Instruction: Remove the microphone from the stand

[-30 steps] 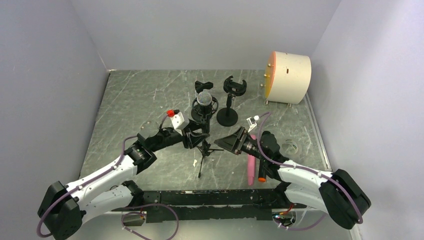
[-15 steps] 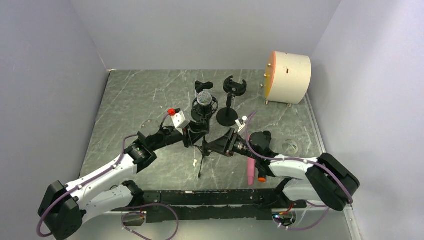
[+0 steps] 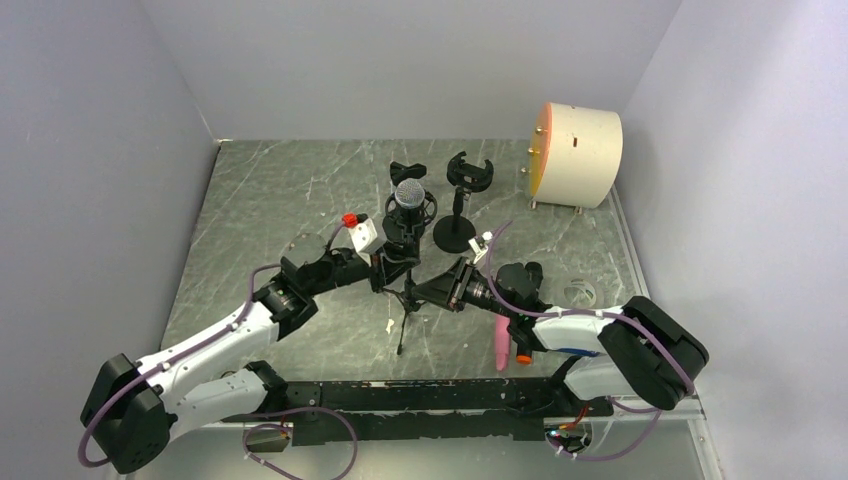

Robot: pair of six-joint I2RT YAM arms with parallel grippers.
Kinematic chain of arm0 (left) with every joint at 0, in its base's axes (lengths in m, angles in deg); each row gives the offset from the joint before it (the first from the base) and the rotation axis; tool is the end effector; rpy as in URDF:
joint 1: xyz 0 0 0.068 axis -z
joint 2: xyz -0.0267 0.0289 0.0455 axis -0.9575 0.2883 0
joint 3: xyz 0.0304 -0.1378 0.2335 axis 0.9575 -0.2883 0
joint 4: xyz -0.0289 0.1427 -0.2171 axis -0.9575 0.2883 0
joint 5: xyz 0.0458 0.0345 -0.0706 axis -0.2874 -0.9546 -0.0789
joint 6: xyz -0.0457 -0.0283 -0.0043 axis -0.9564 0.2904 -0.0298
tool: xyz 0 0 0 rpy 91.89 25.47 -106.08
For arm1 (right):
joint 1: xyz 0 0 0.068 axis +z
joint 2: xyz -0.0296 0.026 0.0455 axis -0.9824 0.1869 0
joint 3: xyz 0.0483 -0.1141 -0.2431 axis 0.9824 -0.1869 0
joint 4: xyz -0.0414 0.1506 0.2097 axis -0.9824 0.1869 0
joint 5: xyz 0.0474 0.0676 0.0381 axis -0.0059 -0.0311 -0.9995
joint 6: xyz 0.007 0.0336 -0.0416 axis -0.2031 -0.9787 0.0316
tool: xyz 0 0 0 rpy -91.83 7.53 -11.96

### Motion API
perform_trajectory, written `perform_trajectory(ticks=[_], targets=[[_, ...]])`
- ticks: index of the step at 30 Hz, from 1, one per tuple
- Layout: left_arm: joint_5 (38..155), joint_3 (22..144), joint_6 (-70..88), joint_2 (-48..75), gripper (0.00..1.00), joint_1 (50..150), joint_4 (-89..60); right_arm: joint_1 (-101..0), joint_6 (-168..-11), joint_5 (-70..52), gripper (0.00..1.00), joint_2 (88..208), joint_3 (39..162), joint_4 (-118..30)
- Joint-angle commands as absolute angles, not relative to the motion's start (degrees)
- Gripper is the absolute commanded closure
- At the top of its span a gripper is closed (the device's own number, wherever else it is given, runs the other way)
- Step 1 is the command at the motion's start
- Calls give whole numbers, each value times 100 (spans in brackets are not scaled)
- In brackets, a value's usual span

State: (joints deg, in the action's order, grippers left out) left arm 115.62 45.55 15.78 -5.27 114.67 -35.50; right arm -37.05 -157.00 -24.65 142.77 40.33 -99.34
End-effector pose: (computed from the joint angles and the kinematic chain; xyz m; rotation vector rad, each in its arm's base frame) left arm 0.1622 -0.1651 0.2986 0.8734 1.3984 -1.0001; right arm 0.1651 0.1690 0.1782 0.1876 2.0240 1.7795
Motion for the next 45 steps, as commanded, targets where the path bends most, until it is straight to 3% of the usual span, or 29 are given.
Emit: perform_trajectory(ticks=[1,9,14,21,26,30,34,38,45], targets=[[11844,4830,1605,-403,78,11461,-3663,-3693,-15530,-2502,80,14143,4264,-10037],[11856,4829,1577,-332,97,11462,-3712,-3693,-15264,-2512,86,14077,4322,-9679],[11758,4671,1551,-465,97,11456,-3786,-3667,-14487,-2371,87,13804,4472,-9110],[11750,4654,1474,-513,97,11459,-3771,-3291,-11948,-1888,86,13188,5061,-7517],[11697,4748,1556,-591,97,11465,-3532,-3273,-10960,-1485,75,12873,5256,-6547],[11651,4614,1519,-636,97,11469,-3678,-3540,-12124,-2122,42,12643,5139,-6986],[11622,4612,1507,-654,97,11467,-3645,-3947,-13189,-1492,27,12312,5001,-6462],[11571,4749,1607,-698,97,11470,-3308,-4437,-14586,-2482,29,12321,4301,-8197],[11548,4619,1578,-735,97,11472,-3588,-4207,-15052,-2852,38,12897,4352,-8642]])
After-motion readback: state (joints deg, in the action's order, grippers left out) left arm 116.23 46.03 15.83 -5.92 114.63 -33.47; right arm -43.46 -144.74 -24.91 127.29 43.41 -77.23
